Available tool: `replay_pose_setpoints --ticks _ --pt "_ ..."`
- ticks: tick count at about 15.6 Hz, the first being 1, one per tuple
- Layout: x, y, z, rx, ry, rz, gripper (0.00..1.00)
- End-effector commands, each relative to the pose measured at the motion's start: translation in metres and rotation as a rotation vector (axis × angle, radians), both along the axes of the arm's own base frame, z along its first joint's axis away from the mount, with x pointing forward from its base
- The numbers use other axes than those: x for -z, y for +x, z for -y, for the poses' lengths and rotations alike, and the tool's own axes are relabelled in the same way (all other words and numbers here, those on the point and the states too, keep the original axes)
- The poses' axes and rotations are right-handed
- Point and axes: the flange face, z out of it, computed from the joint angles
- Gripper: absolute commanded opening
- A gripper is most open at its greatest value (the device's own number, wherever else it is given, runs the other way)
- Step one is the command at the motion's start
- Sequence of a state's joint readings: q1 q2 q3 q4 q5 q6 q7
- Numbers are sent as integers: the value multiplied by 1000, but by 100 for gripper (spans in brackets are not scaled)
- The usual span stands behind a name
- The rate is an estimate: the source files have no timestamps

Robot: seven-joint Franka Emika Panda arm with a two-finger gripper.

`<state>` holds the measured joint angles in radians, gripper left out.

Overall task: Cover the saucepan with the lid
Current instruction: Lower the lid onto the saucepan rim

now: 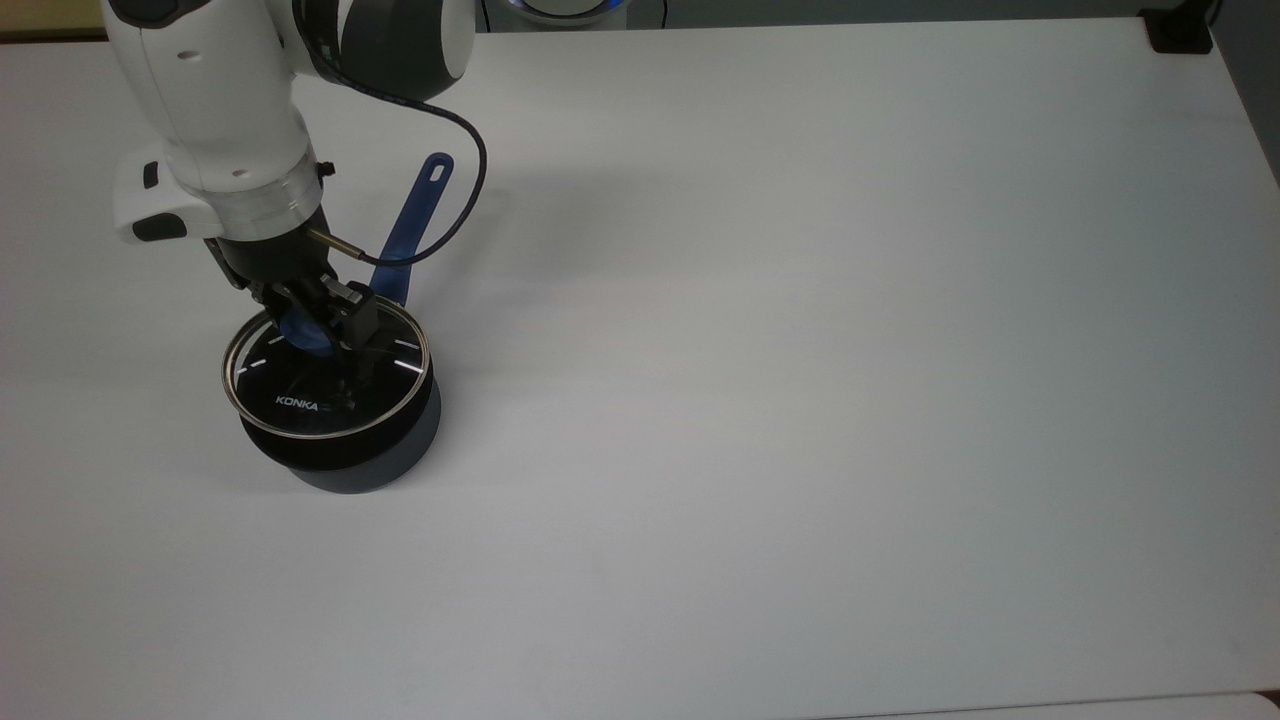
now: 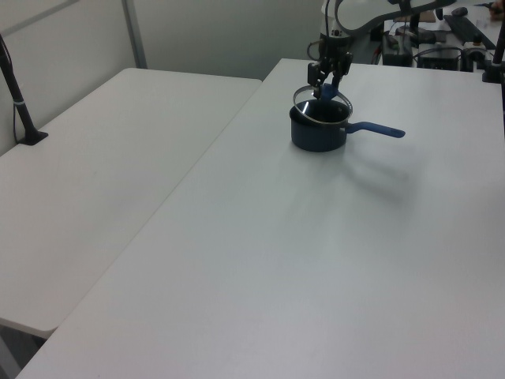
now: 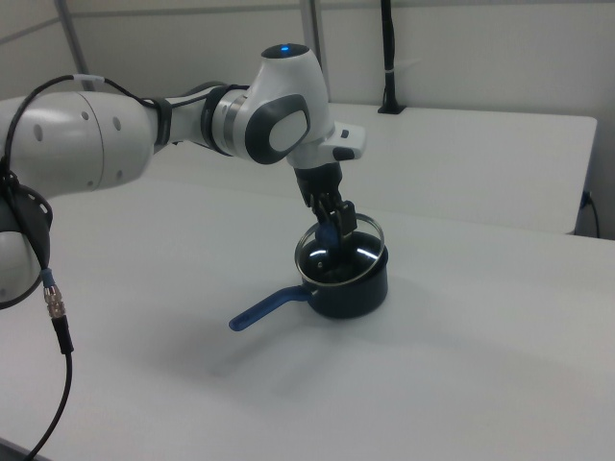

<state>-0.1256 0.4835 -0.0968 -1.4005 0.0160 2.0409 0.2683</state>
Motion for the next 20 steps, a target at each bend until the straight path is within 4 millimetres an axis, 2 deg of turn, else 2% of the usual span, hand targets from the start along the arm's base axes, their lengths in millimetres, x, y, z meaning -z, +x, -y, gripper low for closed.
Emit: replay_pose_setpoints --ticks 1,6,10,18,20 --pt "-8 4 -2 30 9 43 53" --pt "-9 4 1 43 16 48 53" --pt "3 7 -7 31 15 33 53" --pt "7 10 -8 25 7 53 53" --pt "13 11 -8 19 3 42 53"
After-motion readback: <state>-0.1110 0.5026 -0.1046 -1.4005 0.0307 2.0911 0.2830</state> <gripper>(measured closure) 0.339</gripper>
